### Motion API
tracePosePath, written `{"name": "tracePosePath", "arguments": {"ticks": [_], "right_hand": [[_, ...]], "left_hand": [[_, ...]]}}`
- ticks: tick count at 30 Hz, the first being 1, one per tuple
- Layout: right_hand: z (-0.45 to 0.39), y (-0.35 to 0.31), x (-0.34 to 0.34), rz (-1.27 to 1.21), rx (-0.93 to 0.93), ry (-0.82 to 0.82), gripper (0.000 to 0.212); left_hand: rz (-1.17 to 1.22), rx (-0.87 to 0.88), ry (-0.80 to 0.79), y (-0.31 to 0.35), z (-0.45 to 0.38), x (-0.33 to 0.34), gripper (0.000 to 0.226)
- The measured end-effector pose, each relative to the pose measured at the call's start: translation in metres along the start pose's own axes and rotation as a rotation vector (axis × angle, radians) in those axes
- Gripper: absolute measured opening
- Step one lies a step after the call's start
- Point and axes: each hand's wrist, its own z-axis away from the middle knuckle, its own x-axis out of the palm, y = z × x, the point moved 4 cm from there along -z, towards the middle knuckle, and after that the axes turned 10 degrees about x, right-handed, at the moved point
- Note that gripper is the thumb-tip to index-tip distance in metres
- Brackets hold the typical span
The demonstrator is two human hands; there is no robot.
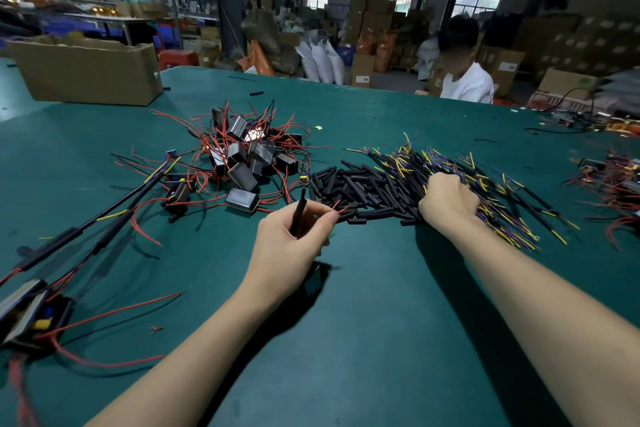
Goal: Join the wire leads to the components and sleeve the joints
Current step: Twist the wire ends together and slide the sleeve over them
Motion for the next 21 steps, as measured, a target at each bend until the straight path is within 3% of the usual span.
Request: {"name": "tracePosePath", "arguments": {"ticks": [3,6,10,13,21], "right_hand": [[-0.005,0.002,-0.009,-0.133,0.036,-0.012,0.016],[-0.005,0.013,-0.022,-0.529,0.081,-0.087,0.013],[0.037,0.013,-0.021,-1.347,0.128,-0.626,0.009],[0.079,0.008,-0.018,-1.527,0.116,-0.897,0.01],[0.124,0.001,-0.023,-1.803,0.081,-0.926,0.013]], "left_hand": [[0.003,-0.001,-0.003,-0.001,0.0,0.0,0.013],[0.004,-0.008,0.001,-0.001,0.0,0.0,0.012],[-0.003,-0.014,0.008,-0.001,0.0,-0.001,0.012],[-0.009,-0.008,0.003,-0.001,-0.001,-0.002,0.013],[0.025,0.009,-0.027,0.001,0.0,-0.003,0.015]]}}
